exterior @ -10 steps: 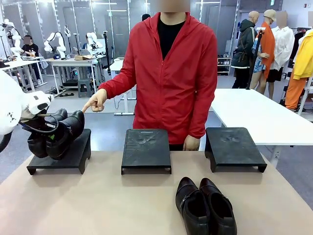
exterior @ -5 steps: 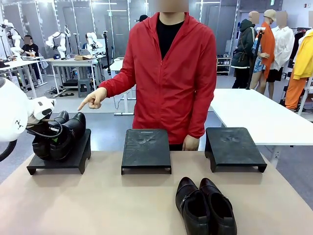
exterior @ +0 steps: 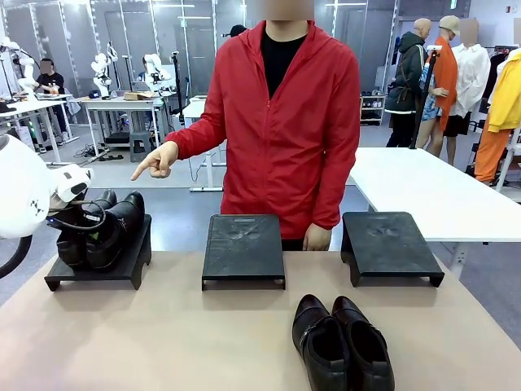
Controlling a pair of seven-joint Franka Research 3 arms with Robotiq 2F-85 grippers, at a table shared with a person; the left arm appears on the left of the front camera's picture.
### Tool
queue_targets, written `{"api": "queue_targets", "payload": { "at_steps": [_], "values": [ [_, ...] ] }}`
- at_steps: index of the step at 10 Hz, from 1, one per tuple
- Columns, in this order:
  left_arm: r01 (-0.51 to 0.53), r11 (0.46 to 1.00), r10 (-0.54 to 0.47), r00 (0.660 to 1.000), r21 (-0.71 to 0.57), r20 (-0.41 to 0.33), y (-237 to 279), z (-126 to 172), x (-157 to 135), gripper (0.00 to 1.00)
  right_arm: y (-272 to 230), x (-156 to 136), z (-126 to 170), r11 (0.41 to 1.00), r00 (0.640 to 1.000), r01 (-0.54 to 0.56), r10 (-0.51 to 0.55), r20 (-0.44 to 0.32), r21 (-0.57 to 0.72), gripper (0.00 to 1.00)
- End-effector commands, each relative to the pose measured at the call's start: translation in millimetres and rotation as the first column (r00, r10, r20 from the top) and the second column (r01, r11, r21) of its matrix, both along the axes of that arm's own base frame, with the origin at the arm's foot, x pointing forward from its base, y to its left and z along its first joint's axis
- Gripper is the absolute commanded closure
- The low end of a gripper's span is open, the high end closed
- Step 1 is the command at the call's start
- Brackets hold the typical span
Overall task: Place the shoes on the stand as instructed by the person.
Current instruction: Pick up one pair of Shoes and place it on the Shoes Stand indicated by the person.
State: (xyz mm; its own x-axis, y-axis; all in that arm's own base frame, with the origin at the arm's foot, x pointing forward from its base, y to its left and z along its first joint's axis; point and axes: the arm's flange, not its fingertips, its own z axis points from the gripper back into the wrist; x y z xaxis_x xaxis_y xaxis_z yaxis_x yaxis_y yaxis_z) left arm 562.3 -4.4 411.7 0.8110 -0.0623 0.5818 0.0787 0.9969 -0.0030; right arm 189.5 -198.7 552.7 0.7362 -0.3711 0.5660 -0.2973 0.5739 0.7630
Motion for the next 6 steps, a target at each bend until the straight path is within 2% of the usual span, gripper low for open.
{"api": "queue_targets", "payload": {
  "at_steps": [1,2,3,5,6],
  "values": [
    [0.016,0.999,-0.015,0.999,-0.032,0.037,6.2,9.4,8.4,0.45,-0.4,-0.1,0.1,1.000,1.000,-0.009,0.009,0.020,-0.002,0.00],
    [0.018,0.999,-0.016,0.999,-0.032,0.041,4.3,11.4,6.3,0.39,-0.4,-0.1,0.1,1.000,1.000,-0.009,0.009,0.020,-0.002,0.00],
    [0.023,0.999,-0.022,0.999,-0.032,0.044,2.0,14.5,4.4,0.00,-0.4,-0.1,0.1,1.000,1.000,-0.009,0.009,0.020,-0.002,0.00],
    [0.031,0.999,-0.029,0.999,-0.041,0.044,0.6,18.9,-0.4,0.00,-0.4,-0.1,0.1,1.000,1.000,-0.009,0.009,0.020,-0.002,0.00],
    [0.031,0.999,-0.029,0.999,-0.042,0.042,-0.3,20.7,-3.1,0.22,-0.4,-0.1,0.1,1.000,1.000,-0.009,0.009,0.020,-0.002,0.00]
  ]
}}
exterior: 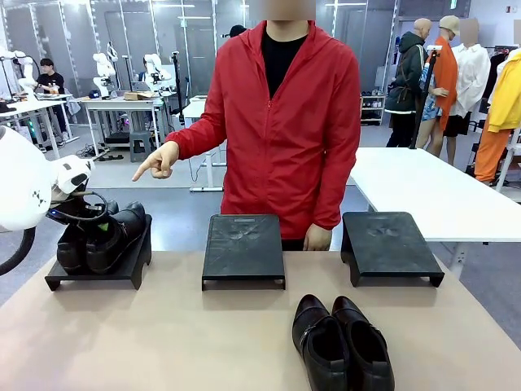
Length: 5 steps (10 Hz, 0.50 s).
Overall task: Place the shoes on the stand as instructed by the person.
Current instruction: Pick up one pair of Shoes and place it on the Shoes Stand indicated by the person.
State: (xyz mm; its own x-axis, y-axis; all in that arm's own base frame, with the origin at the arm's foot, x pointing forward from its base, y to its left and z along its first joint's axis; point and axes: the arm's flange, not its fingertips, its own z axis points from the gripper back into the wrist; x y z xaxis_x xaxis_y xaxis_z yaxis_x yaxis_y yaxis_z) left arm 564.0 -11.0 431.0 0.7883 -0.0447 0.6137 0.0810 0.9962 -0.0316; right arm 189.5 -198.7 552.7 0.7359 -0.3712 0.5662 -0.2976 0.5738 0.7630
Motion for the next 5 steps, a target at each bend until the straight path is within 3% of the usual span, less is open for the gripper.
{"api": "queue_targets", "payload": {
  "at_steps": [1,2,5],
  "values": [
    [0.027,1.000,-0.027,1.000,-0.009,0.005,4.8,4.1,-6.3,0.14,-0.4,-0.1,0.1,1.000,1.000,-0.009,0.009,0.020,-0.003,0.00],
    [0.028,1.000,-0.028,1.000,-0.008,0.007,3.7,6.8,-9.9,0.00,-0.4,-0.1,0.1,1.000,1.000,-0.009,0.009,0.020,-0.003,0.00],
    [0.015,1.000,-0.015,1.000,0.015,-0.011,3.2,16.0,-24.7,0.00,-0.4,-0.1,0.1,1.000,1.000,-0.009,0.009,0.020,-0.003,0.00]
  ]
}}
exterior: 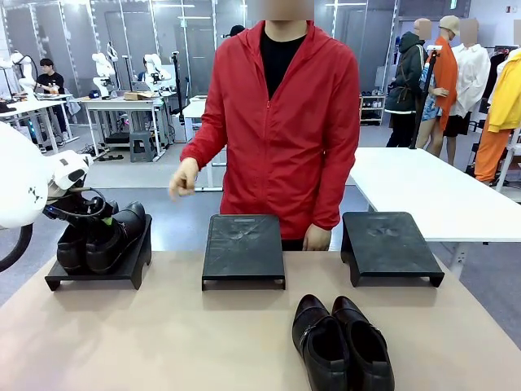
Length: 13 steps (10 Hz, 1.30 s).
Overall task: Place the shoes on the stand as instructed by the person.
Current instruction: Pick up one pair of Shoes and place it on the Shoes Stand indicated by the person, then pick up another pair of Shoes and place it on the Shoes Stand indicated by the person.
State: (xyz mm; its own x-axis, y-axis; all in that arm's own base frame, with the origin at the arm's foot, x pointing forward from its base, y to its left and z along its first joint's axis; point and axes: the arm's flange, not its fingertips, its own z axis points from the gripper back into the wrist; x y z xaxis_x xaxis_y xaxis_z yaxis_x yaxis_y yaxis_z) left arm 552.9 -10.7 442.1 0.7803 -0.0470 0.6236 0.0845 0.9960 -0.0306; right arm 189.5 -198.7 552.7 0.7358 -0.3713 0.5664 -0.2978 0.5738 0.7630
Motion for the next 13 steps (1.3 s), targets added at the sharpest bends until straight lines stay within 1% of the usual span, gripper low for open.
{"api": "queue_targets", "payload": {
  "at_steps": [1,12,13],
  "values": [
    [0.000,1.000,0.000,1.000,-0.001,0.002,-1.1,-1.6,4.9,0.00,-0.4,-0.1,0.1,1.000,1.000,-0.009,0.009,0.020,-0.003,0.00],
    [0.000,1.000,0.000,1.000,-0.001,0.002,-1.1,-1.6,4.9,0.00,-0.4,-0.1,0.1,1.000,1.000,-0.009,0.009,0.020,-0.003,0.00],
    [0.000,1.000,0.000,1.000,0.000,-0.005,-0.3,-3.2,0.2,0.01,-0.4,-0.1,0.1,1.000,1.000,-0.009,0.009,0.020,-0.003,0.00]
  ]
}}
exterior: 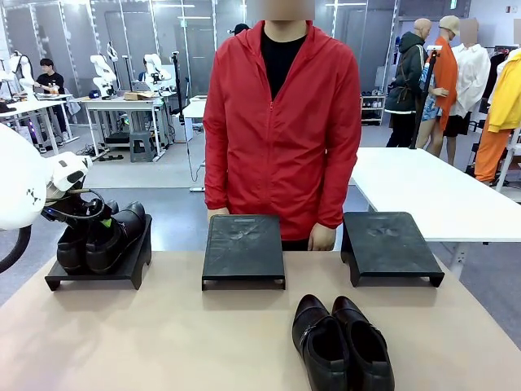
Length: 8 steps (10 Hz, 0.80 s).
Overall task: Place the shoes on the stand as instructed by the person.
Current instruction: Pick up another pair of Shoes and place it on the Shoes Stand indicated by the person.
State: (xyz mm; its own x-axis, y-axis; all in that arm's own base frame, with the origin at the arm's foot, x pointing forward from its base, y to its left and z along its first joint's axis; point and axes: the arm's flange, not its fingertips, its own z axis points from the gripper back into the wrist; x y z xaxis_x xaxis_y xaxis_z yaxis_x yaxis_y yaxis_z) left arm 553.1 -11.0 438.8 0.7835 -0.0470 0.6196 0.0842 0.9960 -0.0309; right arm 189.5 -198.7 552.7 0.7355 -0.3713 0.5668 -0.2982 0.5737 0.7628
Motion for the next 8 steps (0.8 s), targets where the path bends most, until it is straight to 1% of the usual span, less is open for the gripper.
{"api": "queue_targets", "payload": {
  "at_steps": [1,2,4,5,6,7,8],
  "values": [
    [0.032,0.999,-0.032,0.998,-0.015,-0.045,2.6,30.2,-4.7,0.00,-0.4,-0.1,0.1,1.000,1.000,-0.009,0.009,0.019,-0.003,0.00],
    [0.050,0.998,-0.053,0.997,-0.048,-0.063,11.7,58.9,-22.5,0.00,-0.4,-0.1,0.1,1.000,1.000,-0.009,0.009,0.019,-0.003,0.00],
    [0.096,0.967,-0.131,0.982,-0.236,-0.136,44.9,106.5,-74.4,0.00,-0.4,-0.1,0.1,1.000,1.000,-0.009,0.009,0.019,-0.003,0.00],
    [0.138,0.919,-0.208,0.965,-0.369,-0.160,68.1,129.6,-102.5,0.00,-0.4,-0.1,0.1,1.000,1.000,-0.009,0.009,0.019,-0.003,0.00],
    [0.166,0.864,-0.259,0.956,-0.476,-0.138,89.1,144.9,-124.3,0.00,-0.4,-0.1,0.1,1.000,1.000,-0.009,0.009,0.019,-0.003,0.00],
    [0.180,0.797,-0.299,0.947,-0.576,-0.118,112.4,153.0,-145.2,0.00,-0.4,-0.1,0.1,1.000,1.000,-0.009,0.009,0.019,-0.003,0.00],
    [0.191,0.727,-0.333,0.938,-0.660,-0.096,138.3,150.9,-165.2,0.00,-0.4,-0.1,0.1,1.000,1.000,-0.009,0.009,0.019,-0.003,0.00]
  ]
}}
